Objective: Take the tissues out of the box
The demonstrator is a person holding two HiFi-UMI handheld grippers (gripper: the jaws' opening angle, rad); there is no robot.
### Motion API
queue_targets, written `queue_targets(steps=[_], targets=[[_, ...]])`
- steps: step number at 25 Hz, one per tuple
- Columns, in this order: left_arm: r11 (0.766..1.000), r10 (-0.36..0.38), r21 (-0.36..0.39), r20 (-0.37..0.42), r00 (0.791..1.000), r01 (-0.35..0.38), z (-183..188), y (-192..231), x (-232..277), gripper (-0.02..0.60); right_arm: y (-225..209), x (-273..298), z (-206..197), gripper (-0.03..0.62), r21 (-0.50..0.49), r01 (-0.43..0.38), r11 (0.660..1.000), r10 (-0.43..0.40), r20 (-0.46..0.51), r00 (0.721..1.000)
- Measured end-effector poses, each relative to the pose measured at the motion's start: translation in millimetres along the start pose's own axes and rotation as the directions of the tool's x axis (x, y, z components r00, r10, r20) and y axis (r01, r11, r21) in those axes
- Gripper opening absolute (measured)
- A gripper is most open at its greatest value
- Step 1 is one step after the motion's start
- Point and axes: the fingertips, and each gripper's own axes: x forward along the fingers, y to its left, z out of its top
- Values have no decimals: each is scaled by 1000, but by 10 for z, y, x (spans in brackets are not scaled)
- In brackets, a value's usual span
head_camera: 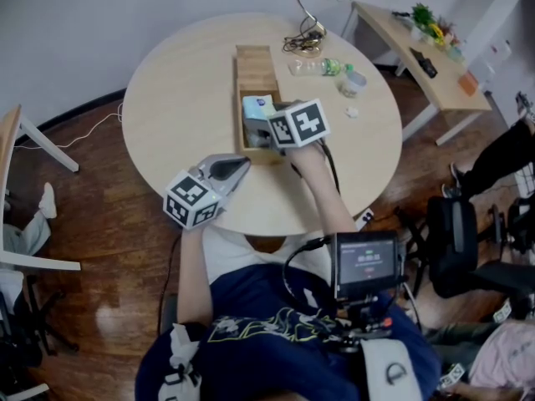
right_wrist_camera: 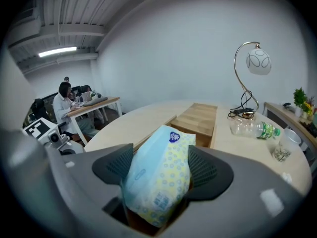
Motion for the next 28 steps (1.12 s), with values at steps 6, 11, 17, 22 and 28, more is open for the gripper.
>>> queue_targets(steps=[6,11,17,22,28], targets=[[1000,-1,2,-2,1000,1,3,4,-6,0,6,-8,26,330,-1,-10,1000,10,18,1000],[1000,0,2,1,1000,0,4,-5,-6,0,28,-25,13,328,-14,-14,1000,14,25,1000],[1000,0,2,-1,1000,0,-12,-1,-20,0,56,-45,73,327,-23,-9,1000,10,52,999],[1000,0,-3,5,1000,0,15,-7,-16,0,71,-64,124,325,-46,15,999,-13,44,999],[1000,4,0,-3,1000,-4,-14,1,-23,0,77,-108,185,325,-53,12,999,-9,51,999]])
